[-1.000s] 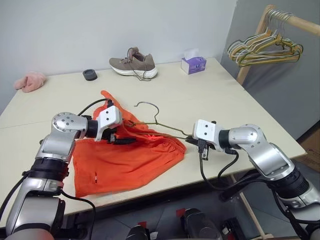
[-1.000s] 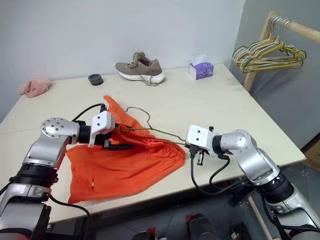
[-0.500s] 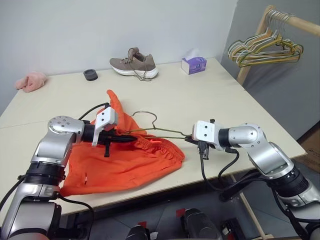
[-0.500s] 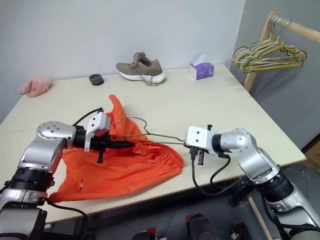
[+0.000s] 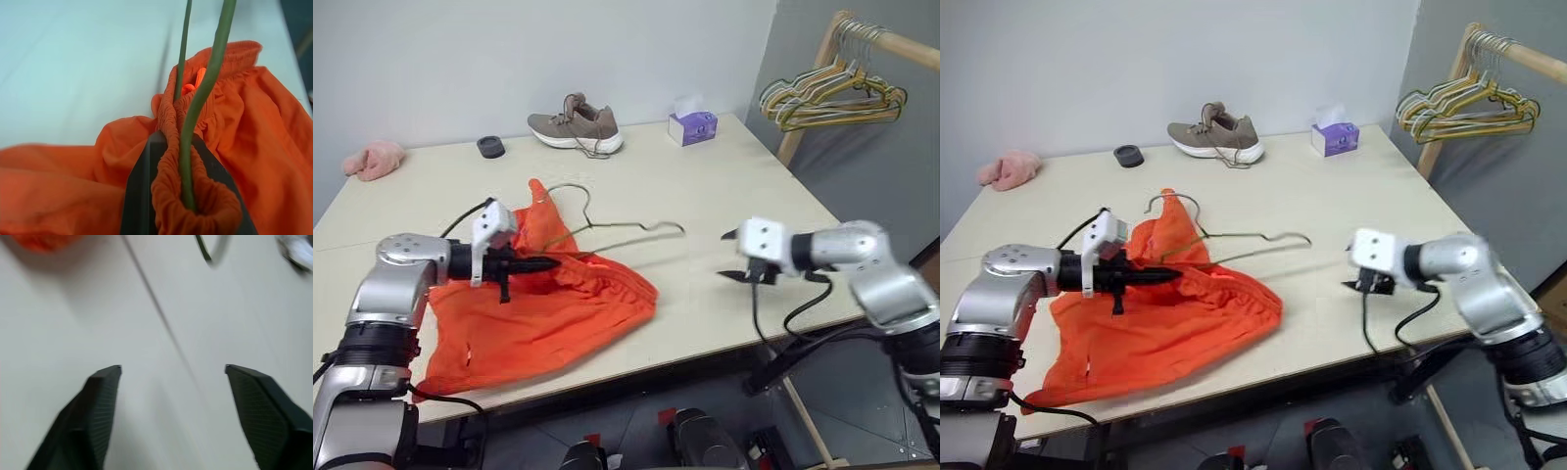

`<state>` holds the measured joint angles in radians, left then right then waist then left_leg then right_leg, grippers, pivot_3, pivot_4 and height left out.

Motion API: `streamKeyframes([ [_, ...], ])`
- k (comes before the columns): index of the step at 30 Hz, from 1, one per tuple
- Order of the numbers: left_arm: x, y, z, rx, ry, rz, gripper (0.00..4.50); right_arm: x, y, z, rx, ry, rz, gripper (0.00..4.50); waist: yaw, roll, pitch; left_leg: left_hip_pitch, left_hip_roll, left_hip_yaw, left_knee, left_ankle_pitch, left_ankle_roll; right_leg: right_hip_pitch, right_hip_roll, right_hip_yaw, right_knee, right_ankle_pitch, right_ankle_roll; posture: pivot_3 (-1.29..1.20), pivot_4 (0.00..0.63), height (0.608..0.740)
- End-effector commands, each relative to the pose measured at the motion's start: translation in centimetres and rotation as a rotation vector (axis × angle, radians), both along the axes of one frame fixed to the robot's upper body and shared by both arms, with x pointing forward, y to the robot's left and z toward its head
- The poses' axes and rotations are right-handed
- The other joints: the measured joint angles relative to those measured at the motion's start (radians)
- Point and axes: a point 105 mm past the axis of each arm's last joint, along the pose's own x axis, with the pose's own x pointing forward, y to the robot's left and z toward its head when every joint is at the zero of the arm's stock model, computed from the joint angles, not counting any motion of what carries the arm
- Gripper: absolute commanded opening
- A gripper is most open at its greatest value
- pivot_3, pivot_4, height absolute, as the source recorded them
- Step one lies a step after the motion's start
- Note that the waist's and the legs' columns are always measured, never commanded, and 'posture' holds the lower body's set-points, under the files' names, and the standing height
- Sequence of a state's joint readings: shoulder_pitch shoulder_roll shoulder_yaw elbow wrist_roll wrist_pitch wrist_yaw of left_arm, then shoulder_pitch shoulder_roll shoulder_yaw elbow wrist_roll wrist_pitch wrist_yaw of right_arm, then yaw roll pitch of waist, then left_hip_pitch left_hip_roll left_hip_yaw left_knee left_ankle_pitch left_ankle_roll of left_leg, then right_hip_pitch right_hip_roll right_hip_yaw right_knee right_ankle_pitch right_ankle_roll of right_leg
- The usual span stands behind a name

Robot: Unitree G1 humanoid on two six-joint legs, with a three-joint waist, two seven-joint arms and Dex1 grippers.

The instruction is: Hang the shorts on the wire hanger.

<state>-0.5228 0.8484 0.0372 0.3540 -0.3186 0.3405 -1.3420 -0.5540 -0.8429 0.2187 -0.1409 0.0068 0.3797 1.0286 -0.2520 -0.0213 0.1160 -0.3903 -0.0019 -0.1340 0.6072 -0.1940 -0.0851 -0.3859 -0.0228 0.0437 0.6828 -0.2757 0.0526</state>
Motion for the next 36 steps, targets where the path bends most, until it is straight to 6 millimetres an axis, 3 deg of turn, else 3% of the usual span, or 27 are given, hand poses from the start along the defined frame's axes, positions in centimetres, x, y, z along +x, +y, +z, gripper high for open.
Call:
streamKeyframes([
  [1,0.7,0.2,1.9,-0.076,-0.048,0.050,0.00,-0.4,0.7,0.4,0.143,0.034,-0.053,4.48,-0.001,0.000,0.000,0.000,0.000,0.000,0.000,0.000,0.000,0.000,0.000,0.000,0.000,0.000,0.000,-0.23,0.032,0.740],
  [4,0.8,-0.1,2.2,-0.125,-0.035,0.066,0.00,-0.9,2.9,-0.1,0.387,0.151,-0.147,4.48,-0.004,-0.001,-0.001,0.000,0.000,0.000,0.000,0.000,0.000,0.000,0.000,0.000,0.001,0.000,0.000,-0.23,0.034,0.740],
  [9,0.5,-0.4,2.1,-0.122,-0.021,0.057,0.00,-0.9,6.2,-2.1,0.571,0.240,-0.269,4.48,-0.001,-0.001,-0.001,0.000,-0.001,0.000,0.002,0.000,0.000,-0.001,0.000,0.001,0.006,0.000,0.000,-0.23,0.035,0.740],
  [16,0.3,-0.5,2.2,-0.113,-0.018,0.047,0.00,-1.3,9.9,-4.1,0.650,0.359,-0.270,4.48,0.000,-0.001,-0.002,0.001,-0.001,-0.001,0.003,0.000,0.000,-0.001,0.000,0.001,0.007,0.000,0.000,-0.22,0.032,0.740],
  [30,0.1,-0.9,2.2,-0.115,-0.017,0.036,0.00,0.0,14.5,-7.2,0.655,0.438,-0.255,4.48,-0.001,-0.001,-0.002,0.001,0.000,-0.001,0.002,0.000,0.000,-0.001,0.000,0.001,0.007,0.001,-0.001,-0.21,0.027,0.740],
  [33,0.0,-1.0,2.1,-0.115,-0.013,0.035,0.00,0.3,15.6,-7.5,0.670,0.428,-0.255,3.88,0.000,-0.001,-0.002,0.001,0.000,-0.001,0.002,0.000,0.000,-0.001,0.000,0.001,0.007,0.001,-0.001,-0.20,0.026,0.740],
  [36,-0.3,-0.9,2.1,-0.117,-0.012,0.038,0.00,0.5,15.4,-7.4,0.675,0.395,-0.260,2.84,0.000,-0.001,-0.002,0.001,0.000,-0.001,0.002,0.000,0.000,-0.002,0.000,0.001,0.007,0.001,-0.001,-0.20,0.026,0.740],
])
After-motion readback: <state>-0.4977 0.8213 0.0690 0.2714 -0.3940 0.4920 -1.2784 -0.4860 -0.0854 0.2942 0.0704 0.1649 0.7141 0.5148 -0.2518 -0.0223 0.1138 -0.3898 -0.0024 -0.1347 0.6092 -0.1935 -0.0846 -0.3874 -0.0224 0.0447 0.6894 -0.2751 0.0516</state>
